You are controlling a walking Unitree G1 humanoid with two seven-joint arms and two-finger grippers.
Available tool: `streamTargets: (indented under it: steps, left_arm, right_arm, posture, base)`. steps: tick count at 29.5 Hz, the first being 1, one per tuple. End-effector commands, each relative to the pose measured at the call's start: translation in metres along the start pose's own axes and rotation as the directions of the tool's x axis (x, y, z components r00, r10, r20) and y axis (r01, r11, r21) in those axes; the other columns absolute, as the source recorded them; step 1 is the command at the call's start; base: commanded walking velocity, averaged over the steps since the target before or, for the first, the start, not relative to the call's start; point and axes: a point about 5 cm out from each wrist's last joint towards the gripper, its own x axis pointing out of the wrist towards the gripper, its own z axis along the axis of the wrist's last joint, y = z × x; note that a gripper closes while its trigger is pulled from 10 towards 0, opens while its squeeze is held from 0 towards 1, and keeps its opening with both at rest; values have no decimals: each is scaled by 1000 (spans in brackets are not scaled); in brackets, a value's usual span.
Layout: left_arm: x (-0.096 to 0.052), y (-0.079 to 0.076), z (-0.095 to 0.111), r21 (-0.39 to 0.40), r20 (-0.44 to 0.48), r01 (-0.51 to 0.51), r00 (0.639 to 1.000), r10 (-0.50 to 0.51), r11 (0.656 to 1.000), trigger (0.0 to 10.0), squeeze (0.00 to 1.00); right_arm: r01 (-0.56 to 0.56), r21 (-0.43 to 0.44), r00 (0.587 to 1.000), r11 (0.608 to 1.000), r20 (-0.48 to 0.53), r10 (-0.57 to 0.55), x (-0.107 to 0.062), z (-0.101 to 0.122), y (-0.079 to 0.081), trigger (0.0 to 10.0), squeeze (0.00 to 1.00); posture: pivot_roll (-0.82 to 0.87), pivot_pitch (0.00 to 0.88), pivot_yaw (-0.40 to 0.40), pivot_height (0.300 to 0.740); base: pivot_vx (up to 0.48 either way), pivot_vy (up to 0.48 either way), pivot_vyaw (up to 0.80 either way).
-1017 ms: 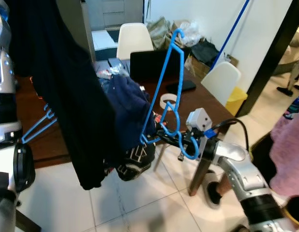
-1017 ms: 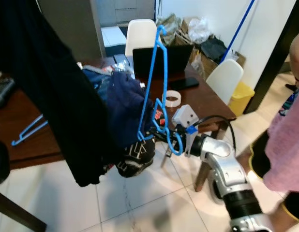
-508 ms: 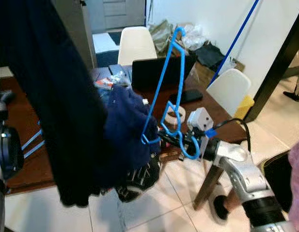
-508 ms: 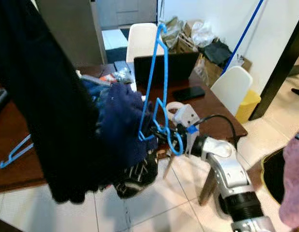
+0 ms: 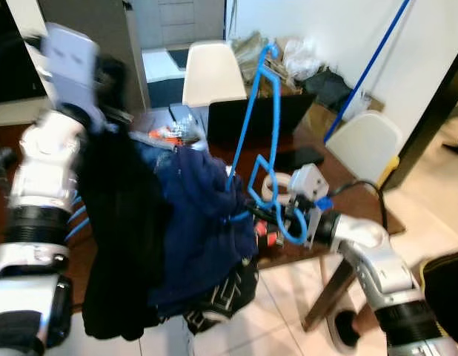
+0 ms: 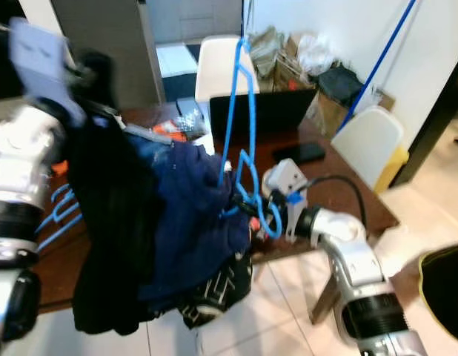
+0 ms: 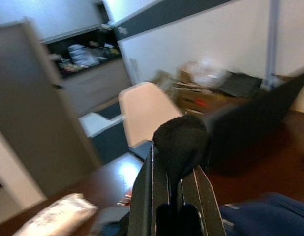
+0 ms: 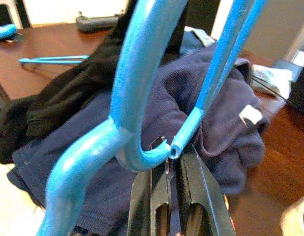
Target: Hang hanger
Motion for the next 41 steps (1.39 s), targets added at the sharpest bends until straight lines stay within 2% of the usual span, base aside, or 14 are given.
streamTargets:
  steps: [1, 10, 11, 12, 21, 25, 31, 34, 35, 37, 38, 39, 40, 41]
  left_arm:
    - [-4, -11, 5, -35, 35, 72, 997, -70, 997, 10000, 0]
    - [-30, -67, -1, -123, 42, 435, 900, -433, 892, 10000, 0]
    - [-34, -69, -7, -108, 8, 452, 891, -454, 885, 10000, 337]
    - [-36, -67, -15, -68, -52, 439, 895, -443, 896, 10000, 1000]
    - [-39, -20, -37, 207, -282, 246, 942, -183, 947, 10000, 1000]
    - [-40, -8, -33, 268, -285, 219, 948, -140, 938, 10000, 1000]
    - [-37, 15, 11, 284, -111, 171, 983, -145, 943, 10000, 1000]
    - [-37, 22, 38, 186, 4, 182, 983, -186, 966, 10000, 1000]
    - [-40, 20, 51, 56, 79, 245, 965, -249, 968, 10000, 1000]
    - [-40, 20, 51, 56, 79, 245, 965, -249, 968, 10000, 1000]
    - [-46, 14, 59, -85, 155, 358, 927, -342, 930, 10000, 1000]
    - [-46, 14, 59, -85, 155, 358, 927, -342, 930, 10000, 1000]
    - [-57, 3, 63, -177, 215, 508, 856, -471, 843, 10000, 1000]
    - [-57, 3, 63, -177, 215, 508, 856, -471, 843, 10000, 1000]
  right_arm:
    - [-6, -14, 1000, 1000, -12, 6, 0, 1, 1, 10000, 0]
    - [-11, -27, 999, 1000, -39, 10, 2, -1, 2, 10000, 0]
    - [-12, -28, 999, 1000, -45, 11, 1, -2, 2, 10000, 0]
    - [-14, -31, 999, 999, -53, 12, 1, -2, 2, 10000, 0]
    - [-1, -65, 996, 998, -93, -6, -7, -2, -3, 10000, 0]
    - [17, -76, 995, 997, -96, -24, -8, -1, -6, 10000, 0]
    - [119, -119, 991, 986, -48, -125, -12, 14, -24, 10000, 0]
    - [254, -146, 967, 956, 27, -253, -14, 31, -43, 10000, 0]
    - [275, -145, 962, 951, 50, -270, -16, 37, -48, 10000, 0]
    - [275, -145, 962, 951, 50, -270, -16, 37, -48, 10000, 0]
    - [226, -152, 974, 962, 41, -222, -19, 40, -45, 10000, 0]
    - [226, -152, 974, 962, 41, -222, -19, 40, -45, 10000, 0]
    - [107, -154, 994, 982, 2, -108, -25, 43, -37, 10000, 0]
    - [107, -154, 994, 982, 2, -108, -25, 43, -37, 10000, 0]
  posture:
    - [22, 0, 1, 740]
    - [33, 0, 2, 740]
    - [32, 0, 4, 740]
    - [28, 0, 6, 740]
    - [24, 0, 7, 740]
    - [25, 0, 5, 740]
    - [27, 0, 3, 740]
    - [25, 0, 3, 740]
    - [27, 0, 3, 740]
    - [27, 0, 3, 740]
    - [30, 0, 1, 740]
    - [30, 0, 1, 740]
    - [28, 0, 3, 740]
    - [28, 0, 3, 740]
  base:
    - [0, 0, 0]
    - [0, 0, 0]
    - [0, 0, 0]
    - [0, 0, 0]
    - [0, 0, 0]
    - [0, 0, 0]
    - [0, 0, 0]
    - [0, 0, 0]
    - [0, 0, 0]
    - [0, 0, 0]
    - [0, 0, 0]
    - [0, 0, 0]
    - [0, 0, 0]
    - [0, 0, 0]
